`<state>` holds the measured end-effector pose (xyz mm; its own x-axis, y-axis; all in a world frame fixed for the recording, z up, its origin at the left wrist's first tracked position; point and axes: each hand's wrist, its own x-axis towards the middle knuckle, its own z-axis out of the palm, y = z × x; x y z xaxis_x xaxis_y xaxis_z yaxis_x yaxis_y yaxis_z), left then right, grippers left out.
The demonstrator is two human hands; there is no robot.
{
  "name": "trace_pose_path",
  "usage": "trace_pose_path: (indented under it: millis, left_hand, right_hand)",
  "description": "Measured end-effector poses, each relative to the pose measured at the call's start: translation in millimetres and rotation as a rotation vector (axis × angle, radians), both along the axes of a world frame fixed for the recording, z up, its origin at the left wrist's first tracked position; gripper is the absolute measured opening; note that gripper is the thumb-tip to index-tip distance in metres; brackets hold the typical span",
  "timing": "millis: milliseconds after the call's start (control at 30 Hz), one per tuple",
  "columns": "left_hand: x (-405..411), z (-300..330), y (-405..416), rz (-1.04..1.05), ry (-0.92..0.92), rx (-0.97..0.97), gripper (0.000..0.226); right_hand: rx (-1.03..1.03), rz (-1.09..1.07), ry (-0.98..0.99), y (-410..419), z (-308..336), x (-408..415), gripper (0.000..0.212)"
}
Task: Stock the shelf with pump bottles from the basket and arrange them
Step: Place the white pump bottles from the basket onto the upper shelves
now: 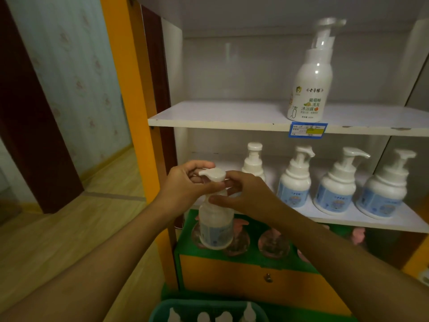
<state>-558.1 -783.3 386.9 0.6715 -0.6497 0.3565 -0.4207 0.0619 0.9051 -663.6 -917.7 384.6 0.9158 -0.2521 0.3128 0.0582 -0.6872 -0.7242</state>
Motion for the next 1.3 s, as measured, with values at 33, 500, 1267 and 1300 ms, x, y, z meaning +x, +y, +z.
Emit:
trace_pose_path:
  millis: [33,500,1267,1300]
  left_hand:
    - [1.8,0.0,1.5,-0.020,-0.001,0.010,0.047]
    - [41.9,-21.9,51.4,0.015,0.032,0.066,0.016]
    - [55.4,-44.5,55.7,0.005,0.046,0.098,0.019]
    - [55.4,-44.7,55.0,0.003,0.048,0.101,0.019]
  right_hand:
    - [-0.006,0.011,-0.006,2.6,-0.7,2.3,0.044]
    - [0.076,-0.338,-0.157,-1.5,17.3,70.2,0.052]
    - [-0.001,-0.449,-0.065,-22.6,6.5,111.0,0.051]
    - [0.004,-0.446,-0.064,-23.1,6.6,111.2,0.051]
